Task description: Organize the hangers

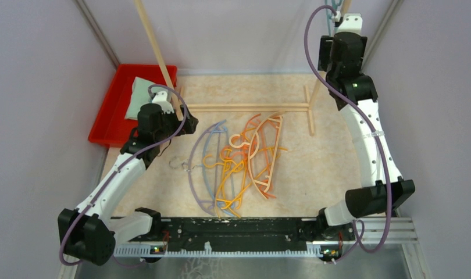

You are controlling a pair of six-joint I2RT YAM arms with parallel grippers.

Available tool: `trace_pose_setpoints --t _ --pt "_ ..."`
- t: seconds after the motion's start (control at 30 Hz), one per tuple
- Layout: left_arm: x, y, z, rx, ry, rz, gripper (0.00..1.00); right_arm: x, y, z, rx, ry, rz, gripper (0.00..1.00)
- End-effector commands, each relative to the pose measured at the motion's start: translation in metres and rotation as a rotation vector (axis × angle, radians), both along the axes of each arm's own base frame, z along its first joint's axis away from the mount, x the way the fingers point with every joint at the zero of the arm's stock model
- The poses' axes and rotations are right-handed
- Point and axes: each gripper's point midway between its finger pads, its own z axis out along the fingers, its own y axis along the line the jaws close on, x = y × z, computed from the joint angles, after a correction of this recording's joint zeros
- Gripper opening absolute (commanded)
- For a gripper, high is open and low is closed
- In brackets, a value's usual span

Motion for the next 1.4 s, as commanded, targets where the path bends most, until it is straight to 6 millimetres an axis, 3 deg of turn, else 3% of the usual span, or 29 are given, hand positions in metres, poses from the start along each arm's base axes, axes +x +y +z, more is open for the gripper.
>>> trace_pose_setpoints --t 0.0,0.17,0.4,0.5,0.63,0.9,1.1,1.37 --pt "-0.001 0.0 0.003 0.001 -0.02 0.001 0.99 -0.028 0.012 0.052 0.094 -0.159 0.094 0.71" --pt "-0.001 0.004 -0.002 0.024 -0.01 0.015 0.99 -0.056 0.047 0.076 0.192 -0.183 0.277 0.66" --pt "-0.002 0.007 -0.012 0.046 0.007 0.019 0.99 -0.103 0.125 0.052 0.194 -0.075 0.486 0.64" --pt "-0.002 0.005 -0.014 0.037 0.014 0.014 0.99 -0.118 0.143 0.038 0.222 -0.051 0.54 0.64" --pt "-0.003 0.005 -0.018 0.037 0.021 0.013 0.99 -0.13 0.158 0.017 0.214 0.015 0.578 0.64" --pt "-0.008 0.005 -0.03 0.035 0.04 0.01 0.99 -0.153 0.154 -0.015 0.227 0.106 0.581 0.62" --pt "-0.008 0.003 -0.036 0.03 0.05 0.003 0.99 -0.189 0.191 -0.079 0.239 0.319 0.703 0.6" --pt "-0.006 -0.006 -0.053 -0.002 0.097 -0.022 0.99 -0.248 0.271 -0.198 0.263 0.617 0.849 0.53"
